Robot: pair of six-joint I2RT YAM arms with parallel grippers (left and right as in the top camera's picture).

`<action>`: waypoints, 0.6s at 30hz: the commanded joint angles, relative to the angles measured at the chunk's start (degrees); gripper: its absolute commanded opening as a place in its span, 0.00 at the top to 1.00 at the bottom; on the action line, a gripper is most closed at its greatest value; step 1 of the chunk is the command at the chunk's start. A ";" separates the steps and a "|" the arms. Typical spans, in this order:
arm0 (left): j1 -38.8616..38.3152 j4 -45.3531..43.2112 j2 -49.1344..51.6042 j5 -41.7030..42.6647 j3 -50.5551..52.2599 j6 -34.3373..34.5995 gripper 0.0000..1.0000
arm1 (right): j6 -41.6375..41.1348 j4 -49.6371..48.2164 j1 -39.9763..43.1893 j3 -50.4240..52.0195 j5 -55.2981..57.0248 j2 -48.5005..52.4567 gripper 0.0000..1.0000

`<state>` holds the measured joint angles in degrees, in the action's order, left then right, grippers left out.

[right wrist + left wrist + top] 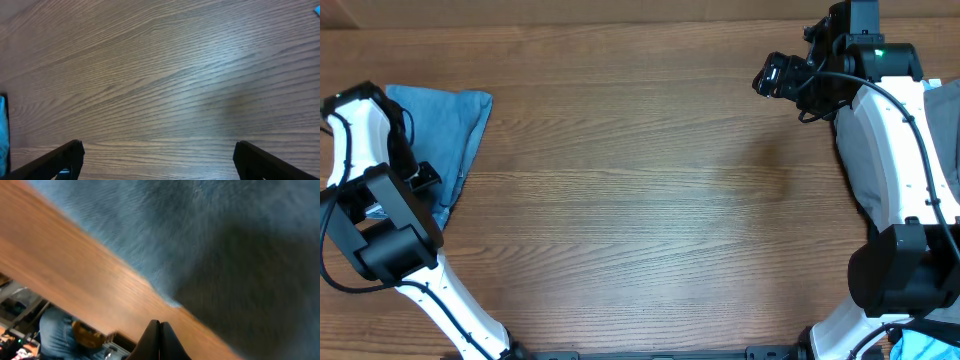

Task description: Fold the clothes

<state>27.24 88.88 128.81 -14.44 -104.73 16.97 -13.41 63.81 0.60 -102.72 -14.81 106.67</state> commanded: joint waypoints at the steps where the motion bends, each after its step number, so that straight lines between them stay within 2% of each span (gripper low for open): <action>1: 0.15 -4.44 -0.22 -0.57 4.26 -0.94 0.96 | 0.35 -0.28 0.11 -0.09 -0.26 -0.15 0.00; 5: 0.04 -9.75 -0.22 0.52 5.84 -1.95 0.96 | 0.35 -0.26 0.13 -0.09 -0.26 -0.15 0.00; 11: -0.02 -15.56 -0.22 8.35 5.90 -4.37 0.96 | 0.35 -0.26 0.13 -0.09 -0.26 -0.15 0.00; 15: -0.17 -19.12 -0.20 10.29 5.90 -4.83 0.96 | 0.35 -0.26 0.13 -0.09 -0.26 -0.15 0.00; 18: -0.63 -21.84 -0.22 10.23 5.90 -7.93 0.96 | 0.35 -0.26 0.11 -0.09 -0.26 -0.15 0.00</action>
<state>27.38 70.35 128.79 -7.27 -99.26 12.95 -13.43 63.88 0.62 -102.72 -14.83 106.67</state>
